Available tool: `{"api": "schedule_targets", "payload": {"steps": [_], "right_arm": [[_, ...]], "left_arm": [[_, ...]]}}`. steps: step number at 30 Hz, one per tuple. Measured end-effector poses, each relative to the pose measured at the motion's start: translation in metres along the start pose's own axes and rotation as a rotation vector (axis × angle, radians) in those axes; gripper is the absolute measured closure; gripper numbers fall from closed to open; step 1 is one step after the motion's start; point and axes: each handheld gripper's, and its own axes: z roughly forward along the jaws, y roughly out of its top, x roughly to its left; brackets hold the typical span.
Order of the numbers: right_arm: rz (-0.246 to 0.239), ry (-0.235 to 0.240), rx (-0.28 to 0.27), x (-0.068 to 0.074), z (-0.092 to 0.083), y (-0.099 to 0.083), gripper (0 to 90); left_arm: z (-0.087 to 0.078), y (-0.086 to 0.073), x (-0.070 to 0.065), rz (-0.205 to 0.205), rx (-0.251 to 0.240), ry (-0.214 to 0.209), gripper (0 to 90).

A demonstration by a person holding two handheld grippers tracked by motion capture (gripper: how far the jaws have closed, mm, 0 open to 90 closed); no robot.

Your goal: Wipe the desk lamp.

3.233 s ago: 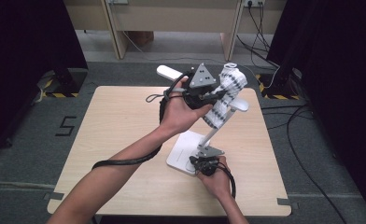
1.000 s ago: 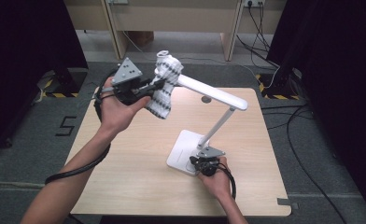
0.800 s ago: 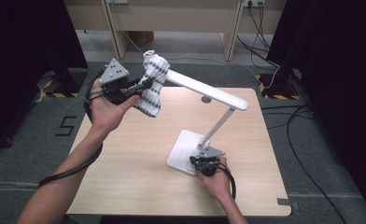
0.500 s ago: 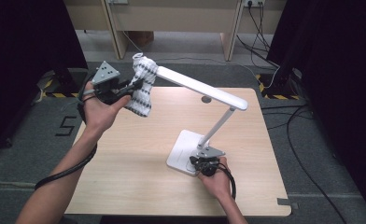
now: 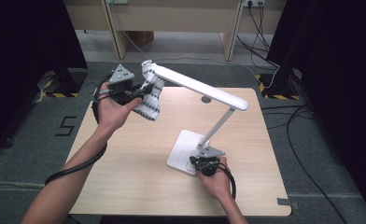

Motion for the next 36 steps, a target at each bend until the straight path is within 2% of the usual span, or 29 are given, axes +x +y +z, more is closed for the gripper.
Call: {"api": "schedule_targets", "payload": {"steps": [2, 6, 11, 13, 17, 19, 24, 36], "right_arm": [[0.000, 0.000, 0.000, 0.000, 0.000, 0.000, 90.0], [-0.001, 0.001, 0.000, 0.000, 0.000, 0.000, 90.0], [0.001, 0.000, -0.001, 0.000, 0.000, 0.000, 90.0], [-0.001, 0.001, -0.002, -0.001, 0.000, 0.000, 90.0], [-0.001, 0.002, -0.002, -0.001, 0.000, 0.000, 90.0], [0.000, 0.000, -0.003, -0.001, 0.000, 0.000, 90.0], [0.000, -0.001, -0.004, 0.000, 0.000, 0.000, 90.0], [0.000, -0.002, -0.008, 0.000, 0.001, 0.000, 90.0]], "left_arm": [[-0.001, 0.004, -0.004, 0.028, -0.012, -0.004, 78.4], [-0.001, 0.008, -0.011, 0.044, -0.019, -0.011, 78.4], [0.004, 0.008, -0.014, 0.044, -0.009, -0.016, 78.4], [0.005, 0.009, -0.015, 0.057, -0.017, -0.015, 78.4], [0.006, 0.011, -0.022, 0.068, -0.019, -0.031, 78.4], [0.006, 0.012, -0.026, 0.060, -0.013, -0.038, 78.4], [0.011, 0.012, -0.030, 0.078, -0.016, -0.044, 78.4], [0.017, 0.013, -0.042, 0.088, -0.011, -0.074, 78.3]]}}
